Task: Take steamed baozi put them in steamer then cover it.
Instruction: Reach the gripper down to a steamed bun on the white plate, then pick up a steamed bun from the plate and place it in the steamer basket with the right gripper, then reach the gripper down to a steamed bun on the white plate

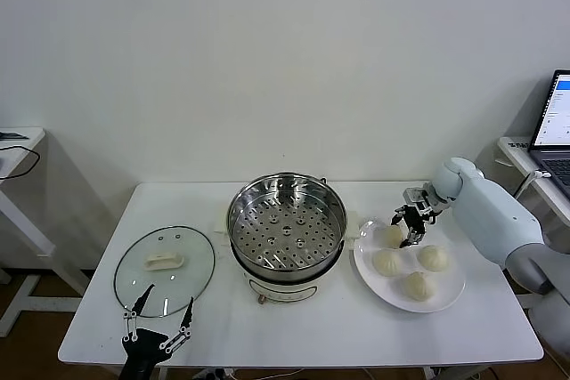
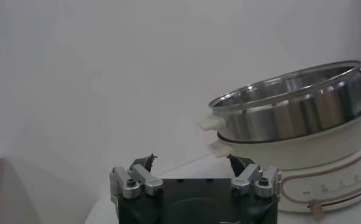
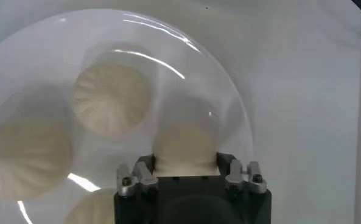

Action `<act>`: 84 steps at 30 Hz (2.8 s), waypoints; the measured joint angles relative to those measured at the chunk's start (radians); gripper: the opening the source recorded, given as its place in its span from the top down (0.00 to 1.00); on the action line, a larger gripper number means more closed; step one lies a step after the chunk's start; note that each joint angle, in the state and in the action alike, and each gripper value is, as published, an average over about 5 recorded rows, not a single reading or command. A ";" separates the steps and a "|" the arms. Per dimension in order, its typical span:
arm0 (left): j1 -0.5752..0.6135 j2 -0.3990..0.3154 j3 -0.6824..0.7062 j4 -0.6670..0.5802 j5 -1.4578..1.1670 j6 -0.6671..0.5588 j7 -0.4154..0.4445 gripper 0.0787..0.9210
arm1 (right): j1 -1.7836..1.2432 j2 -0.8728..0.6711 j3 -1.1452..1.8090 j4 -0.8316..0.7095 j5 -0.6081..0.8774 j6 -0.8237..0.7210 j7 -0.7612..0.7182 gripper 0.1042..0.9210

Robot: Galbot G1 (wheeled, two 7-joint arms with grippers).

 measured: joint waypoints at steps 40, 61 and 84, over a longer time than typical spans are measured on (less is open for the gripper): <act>-0.009 -0.001 -0.001 0.006 0.013 -0.015 -0.023 0.12 | 0.462 0.257 -0.457 0.454 -0.004 0.476 -0.012 0.24; -0.016 -0.002 -0.014 0.032 0.013 -0.034 -0.036 0.12 | 0.353 0.403 -0.454 0.279 -0.137 0.524 -0.015 0.24; -0.021 0.001 -0.024 0.030 0.016 -0.039 -0.041 0.12 | 0.461 0.225 -0.477 0.419 0.124 0.323 -0.078 0.12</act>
